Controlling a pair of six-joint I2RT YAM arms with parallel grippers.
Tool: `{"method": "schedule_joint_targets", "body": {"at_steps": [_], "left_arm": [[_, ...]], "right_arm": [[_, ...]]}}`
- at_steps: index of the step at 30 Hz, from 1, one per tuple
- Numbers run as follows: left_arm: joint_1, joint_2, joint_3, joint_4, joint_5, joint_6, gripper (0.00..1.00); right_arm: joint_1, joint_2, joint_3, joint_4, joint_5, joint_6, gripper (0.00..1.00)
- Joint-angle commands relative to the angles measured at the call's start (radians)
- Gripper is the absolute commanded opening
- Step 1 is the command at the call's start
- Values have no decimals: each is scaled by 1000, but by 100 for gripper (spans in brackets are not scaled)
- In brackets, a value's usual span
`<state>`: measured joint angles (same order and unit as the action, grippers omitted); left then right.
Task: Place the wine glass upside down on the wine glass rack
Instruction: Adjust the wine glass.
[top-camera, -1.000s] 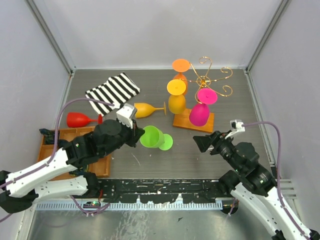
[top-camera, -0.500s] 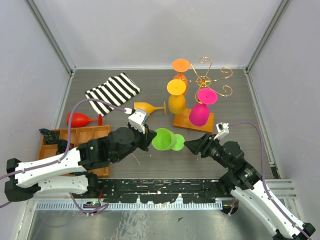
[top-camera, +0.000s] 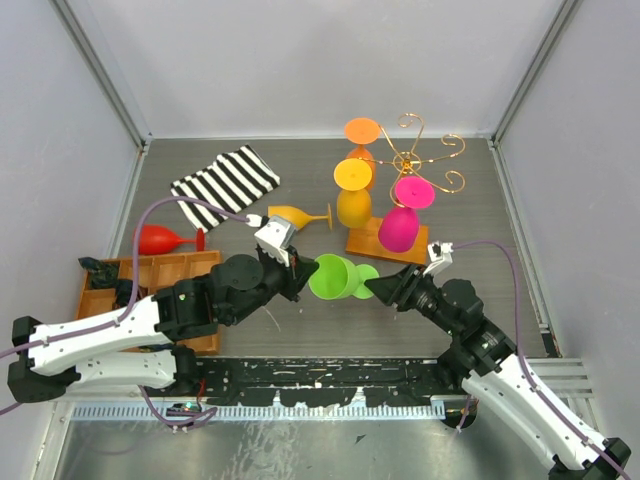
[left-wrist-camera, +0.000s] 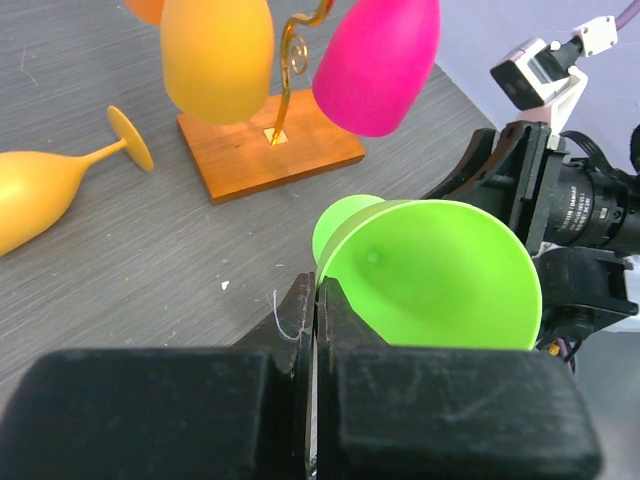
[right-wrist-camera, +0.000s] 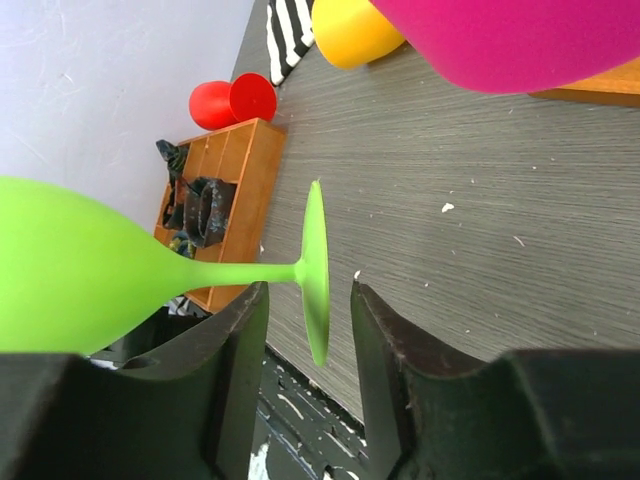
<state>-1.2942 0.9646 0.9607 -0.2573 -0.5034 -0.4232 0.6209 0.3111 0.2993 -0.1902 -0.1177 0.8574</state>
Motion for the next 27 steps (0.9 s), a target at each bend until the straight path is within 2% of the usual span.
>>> {"method": "schedule_joint_targets", "body": {"at_steps": [1, 8, 10, 11, 14, 17, 20, 23, 27], "left_arm": [[-5, -10, -7, 78, 22, -3, 0], [-5, 5, 8, 79, 26, 4, 0], [-6, 8, 9, 80, 25, 6, 0], [-5, 9, 9, 82, 23, 7, 3], [-5, 9, 2, 102, 35, 8, 14], [-5, 0, 0, 117, 67, 22, 35], [-5, -27, 4, 120, 92, 48, 51], [-5, -70, 7, 113, 103, 68, 60], [-5, -122, 34, 72, 121, 94, 62]], "right_arm": [[7, 10, 7, 104, -6, 10, 41], [7, 8, 22, 104, 2, -12, 15], [6, 12, 28, 90, 1, -24, 5], [6, 12, 31, 84, 2, -29, 2], [7, 6, 40, 64, 13, -43, 1], [6, -7, 64, 30, 42, -65, 1], [6, -25, 96, -23, 74, -108, 1], [6, -45, 131, -72, 126, -152, 1], [7, -60, 190, -146, 224, -237, 1]]}}
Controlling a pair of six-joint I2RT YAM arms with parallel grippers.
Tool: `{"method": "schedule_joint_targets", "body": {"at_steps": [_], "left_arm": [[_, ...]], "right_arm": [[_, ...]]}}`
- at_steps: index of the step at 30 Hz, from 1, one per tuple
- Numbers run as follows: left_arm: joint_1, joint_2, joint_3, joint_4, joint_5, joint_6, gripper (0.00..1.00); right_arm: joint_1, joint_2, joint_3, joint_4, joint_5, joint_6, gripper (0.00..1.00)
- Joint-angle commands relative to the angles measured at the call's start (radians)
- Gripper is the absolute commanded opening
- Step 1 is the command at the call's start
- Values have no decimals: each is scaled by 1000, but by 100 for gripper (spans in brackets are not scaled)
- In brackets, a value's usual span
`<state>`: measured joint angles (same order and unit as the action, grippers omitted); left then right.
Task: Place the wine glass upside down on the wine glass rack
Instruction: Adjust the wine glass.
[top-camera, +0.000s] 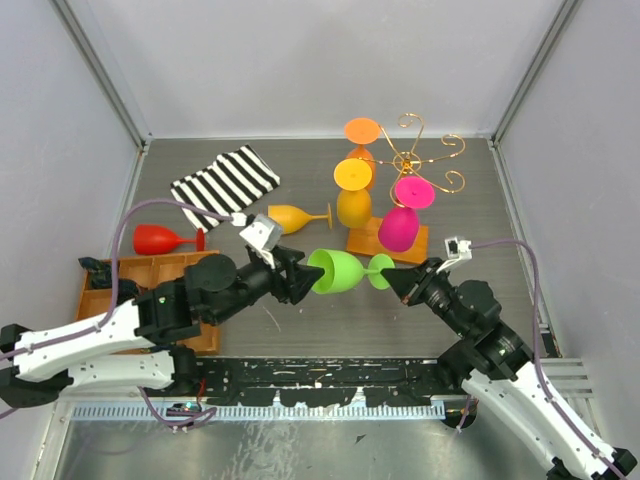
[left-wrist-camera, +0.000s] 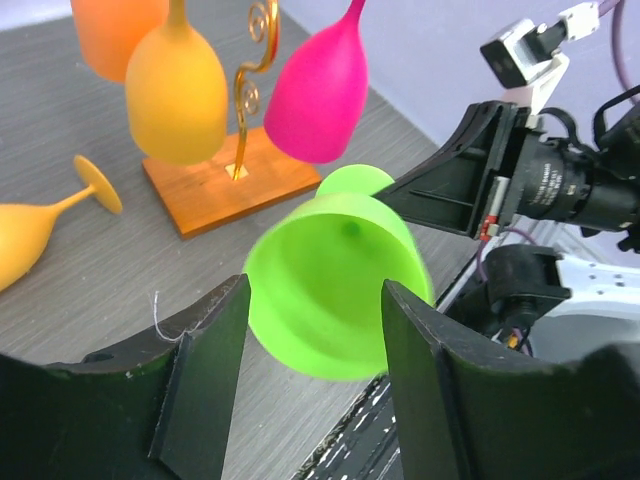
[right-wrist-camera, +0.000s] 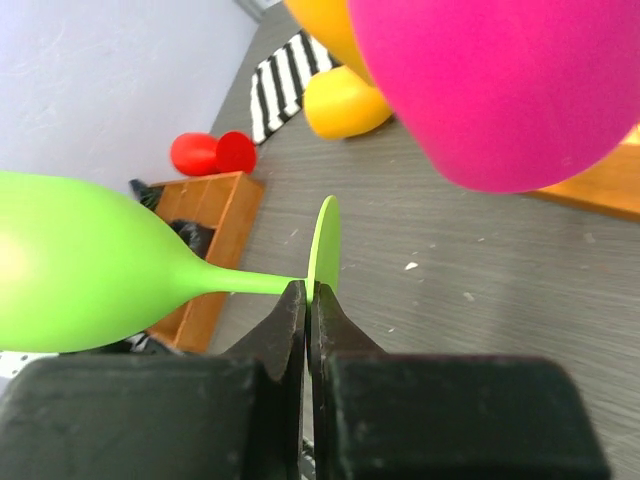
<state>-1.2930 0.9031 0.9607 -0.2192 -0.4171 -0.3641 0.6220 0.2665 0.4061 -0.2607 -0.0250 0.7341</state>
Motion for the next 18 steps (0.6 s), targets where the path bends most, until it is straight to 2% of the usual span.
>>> {"method": "schedule_joint_targets", "body": {"at_steps": [1, 7, 13, 18], "left_arm": [[-6, -76, 47, 17, 41, 44, 62], [-6, -159, 84, -40, 50, 82, 63], [-6, -207, 93, -105, -1, 126, 65], [-7, -219, 131, -142, -12, 180, 74]], "right_arm": [[5, -7, 101, -99, 164, -127, 1], [5, 57, 188, -174, 192, -218, 1], [5, 4, 191, -96, 122, -391, 1], [5, -58, 209, -63, 26, -602, 1]]}}
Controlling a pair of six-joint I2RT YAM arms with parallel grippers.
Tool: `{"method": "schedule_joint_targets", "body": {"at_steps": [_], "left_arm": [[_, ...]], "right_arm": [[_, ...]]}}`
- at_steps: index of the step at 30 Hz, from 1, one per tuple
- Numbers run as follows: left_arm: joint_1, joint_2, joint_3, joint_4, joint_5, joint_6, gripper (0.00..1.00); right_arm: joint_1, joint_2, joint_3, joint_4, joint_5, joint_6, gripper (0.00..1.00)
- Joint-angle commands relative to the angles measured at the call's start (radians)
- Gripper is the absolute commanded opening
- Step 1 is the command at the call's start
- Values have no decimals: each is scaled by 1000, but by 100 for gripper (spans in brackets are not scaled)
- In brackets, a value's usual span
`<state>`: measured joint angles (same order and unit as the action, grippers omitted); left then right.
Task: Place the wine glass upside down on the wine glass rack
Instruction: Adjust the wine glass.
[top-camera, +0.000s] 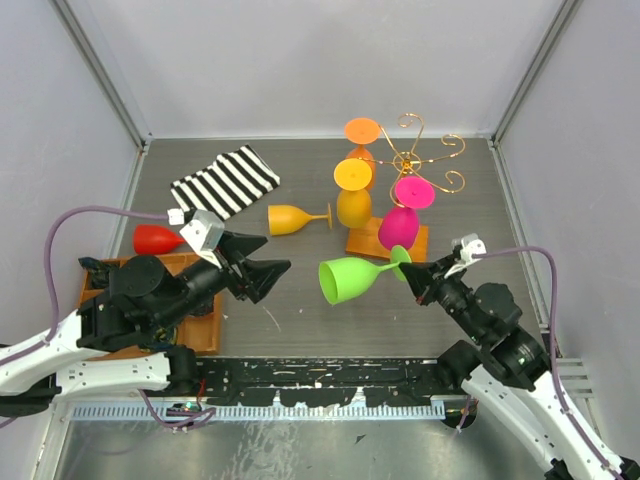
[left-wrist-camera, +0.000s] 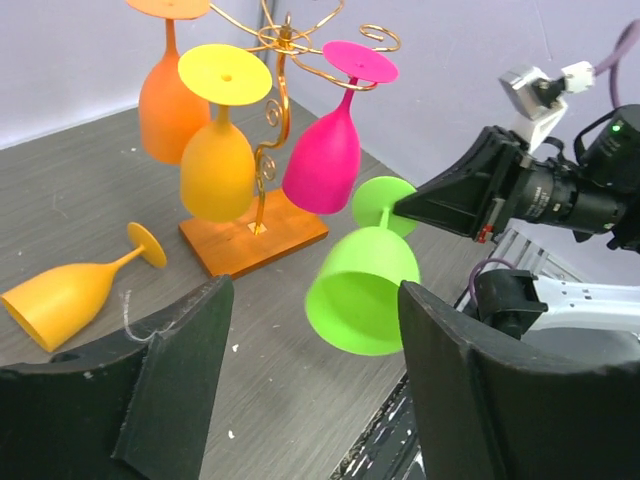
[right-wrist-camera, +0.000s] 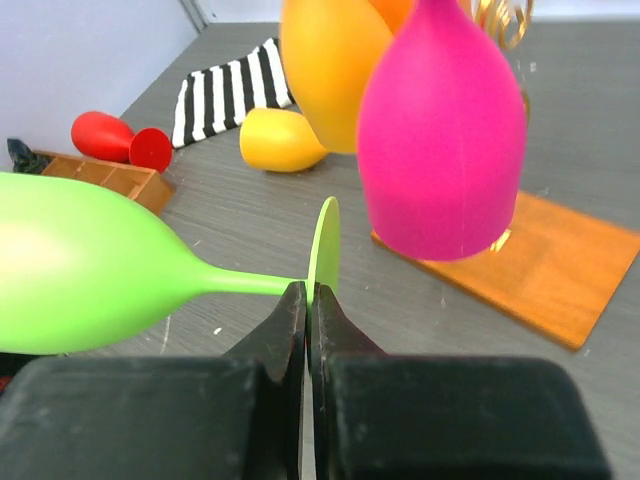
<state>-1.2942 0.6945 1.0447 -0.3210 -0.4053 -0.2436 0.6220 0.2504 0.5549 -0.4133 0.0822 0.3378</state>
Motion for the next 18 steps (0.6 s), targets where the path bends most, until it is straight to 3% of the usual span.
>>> {"method": "schedule_joint_targets", "body": {"at_steps": [1, 7, 13, 18], "left_arm": [[-5, -12, 53, -43, -23, 72, 77], [-5, -8, 40, -19, 62, 187, 99], [-5, -5, 0, 57, 225, 273, 98], [-5, 87, 32, 17, 223, 356, 98]], "right_arm": [[5, -52, 66, 84, -116, -253, 1], [5, -131, 93, 34, -412, -614, 1], [5, -132, 153, -33, -522, -790, 1], [5, -64, 205, -102, -562, -889, 1]]}}
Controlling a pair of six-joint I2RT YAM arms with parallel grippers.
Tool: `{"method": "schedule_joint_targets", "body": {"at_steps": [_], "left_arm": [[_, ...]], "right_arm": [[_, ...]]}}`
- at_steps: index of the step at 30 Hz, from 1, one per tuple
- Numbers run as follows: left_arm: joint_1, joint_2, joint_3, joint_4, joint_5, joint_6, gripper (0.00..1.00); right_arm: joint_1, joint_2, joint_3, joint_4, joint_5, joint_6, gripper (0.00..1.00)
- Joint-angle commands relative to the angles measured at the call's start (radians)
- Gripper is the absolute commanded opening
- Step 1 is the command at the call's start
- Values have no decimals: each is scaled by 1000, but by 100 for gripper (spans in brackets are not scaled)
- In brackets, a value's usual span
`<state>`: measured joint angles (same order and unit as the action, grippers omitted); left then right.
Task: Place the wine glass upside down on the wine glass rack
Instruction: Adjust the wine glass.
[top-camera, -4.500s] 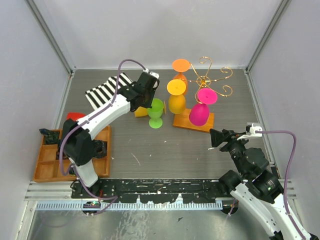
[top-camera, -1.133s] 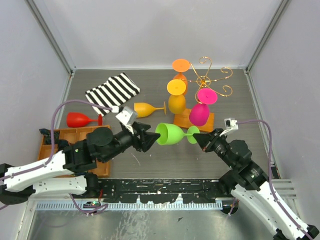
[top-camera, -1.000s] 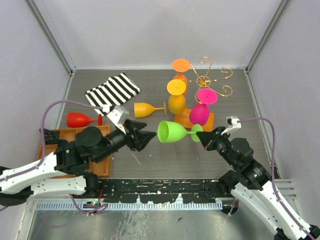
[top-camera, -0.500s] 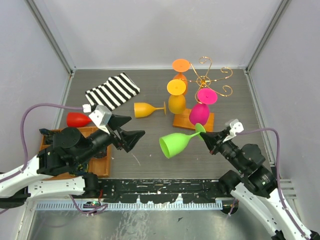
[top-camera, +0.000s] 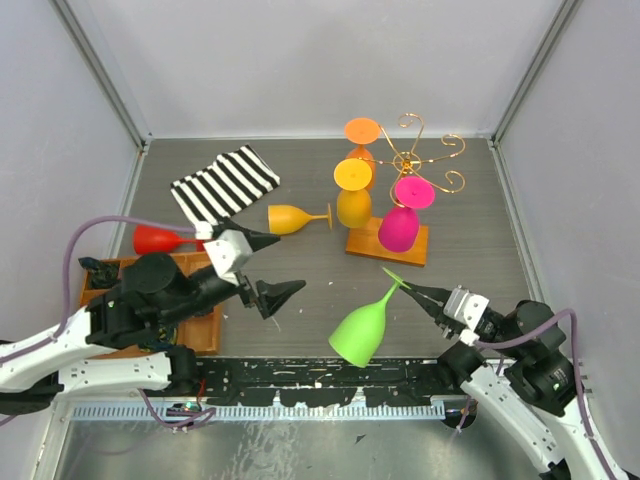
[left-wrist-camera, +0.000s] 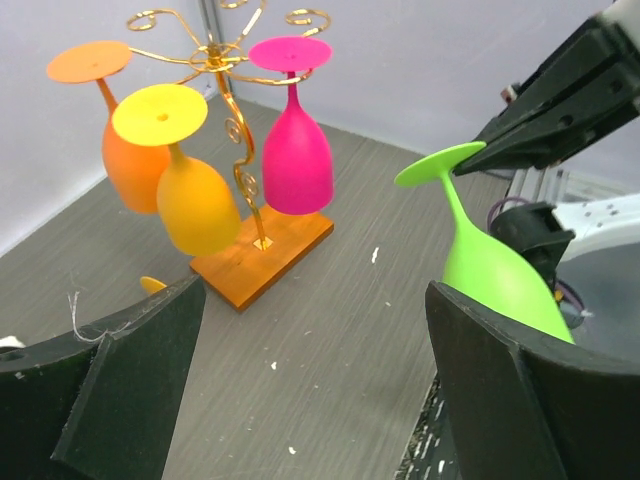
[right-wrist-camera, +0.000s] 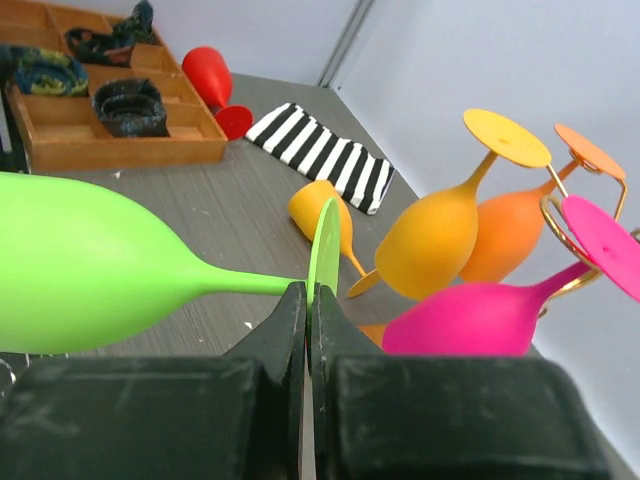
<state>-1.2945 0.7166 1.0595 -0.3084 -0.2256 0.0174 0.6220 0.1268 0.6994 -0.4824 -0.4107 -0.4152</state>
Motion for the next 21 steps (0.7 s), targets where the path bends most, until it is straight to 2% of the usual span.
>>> {"method": "schedule_joint_targets", "body": {"at_steps": [1, 4, 9, 10, 11, 13, 16, 21], "left_arm": [[-5, 84, 23, 1, 44, 113, 98], [-5, 110, 1, 30, 101, 228, 99], [-5, 100, -88, 143, 203, 399, 90], [-4, 96, -100, 145, 246, 444, 88], [-5, 91, -108, 142, 312, 504, 81], [-5, 90, -127, 149, 393, 563, 77], [-5, 112, -133, 169, 447, 605, 72], [-5, 182, -75, 137, 489, 605, 58]], "right_arm": [[5, 73, 76, -46, -87, -149, 1], [5, 103, 118, -75, -177, -187, 1], [5, 123, 130, -74, -304, -205, 1], [5, 129, 132, -72, -328, -205, 1], [5, 136, 135, -71, -359, -205, 1], [5, 153, 134, -65, -418, -203, 1], [5, 193, 131, -62, -476, -208, 1], [5, 238, 125, -46, -513, -235, 1]]}}
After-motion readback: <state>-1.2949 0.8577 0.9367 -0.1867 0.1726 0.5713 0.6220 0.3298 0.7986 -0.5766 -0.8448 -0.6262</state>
